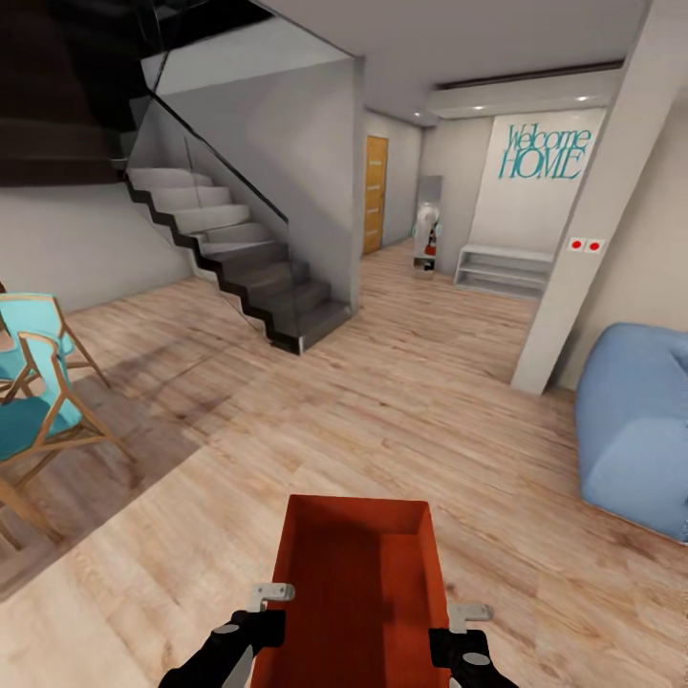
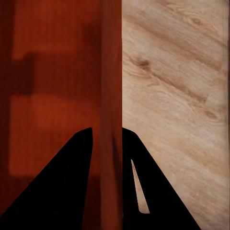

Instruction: Move the two storage containers from the living room to the garage. In the garage, place one container on the floor and stack the other container on top of it (either order is fine).

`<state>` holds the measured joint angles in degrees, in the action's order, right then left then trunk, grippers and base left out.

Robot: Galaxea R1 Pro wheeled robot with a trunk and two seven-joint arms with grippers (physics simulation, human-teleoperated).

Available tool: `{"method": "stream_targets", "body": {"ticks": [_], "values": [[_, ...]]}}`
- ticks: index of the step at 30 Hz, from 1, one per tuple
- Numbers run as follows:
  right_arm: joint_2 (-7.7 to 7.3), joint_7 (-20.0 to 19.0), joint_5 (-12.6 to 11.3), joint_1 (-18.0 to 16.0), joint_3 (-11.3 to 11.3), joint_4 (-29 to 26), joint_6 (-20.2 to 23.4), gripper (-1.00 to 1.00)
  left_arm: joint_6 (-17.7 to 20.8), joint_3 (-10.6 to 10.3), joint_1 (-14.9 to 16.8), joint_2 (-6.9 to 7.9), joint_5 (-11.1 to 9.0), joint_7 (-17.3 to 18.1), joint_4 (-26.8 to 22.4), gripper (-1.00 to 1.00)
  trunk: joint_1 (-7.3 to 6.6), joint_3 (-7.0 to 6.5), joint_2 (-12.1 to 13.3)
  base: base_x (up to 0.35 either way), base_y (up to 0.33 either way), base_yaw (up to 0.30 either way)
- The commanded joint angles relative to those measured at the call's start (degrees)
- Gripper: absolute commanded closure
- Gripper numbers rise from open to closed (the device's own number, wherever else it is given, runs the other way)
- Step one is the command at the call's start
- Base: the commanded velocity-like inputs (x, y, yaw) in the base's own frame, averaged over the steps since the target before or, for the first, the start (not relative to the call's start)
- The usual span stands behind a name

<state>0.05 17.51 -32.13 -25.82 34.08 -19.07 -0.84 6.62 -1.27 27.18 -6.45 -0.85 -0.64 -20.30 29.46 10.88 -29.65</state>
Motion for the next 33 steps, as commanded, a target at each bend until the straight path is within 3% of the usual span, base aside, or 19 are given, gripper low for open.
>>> {"method": "stream_targets", "body": {"ticks": [1,19,33], "values": [[-0.42,0.8,1.1,-0.1,-1.0,-0.2,-0.2,1.0,0.4,0.7,0.0,0.47,0.7,-0.5,0.0,1.0,0.05,0.09,-0.1,0.324,0.0,-0.233],[-0.45,0.7,1.1,-0.1,-1.0,-0.2,-0.1,1.0,0.3,0.5,0.0,0.47,0.7,-0.5,0.0,1.0,0.05,0.09,-0.1,0.324,0.0,-0.216],[-0.48,0.7,1.1,-0.1,-1.0,-0.2,-0.1,1.0,0.3,0.5,0.0,0.47,0.7,-0.5,0.0,1.0,0.05,0.09,-0.1,0.323,0.0,-0.014]]}}
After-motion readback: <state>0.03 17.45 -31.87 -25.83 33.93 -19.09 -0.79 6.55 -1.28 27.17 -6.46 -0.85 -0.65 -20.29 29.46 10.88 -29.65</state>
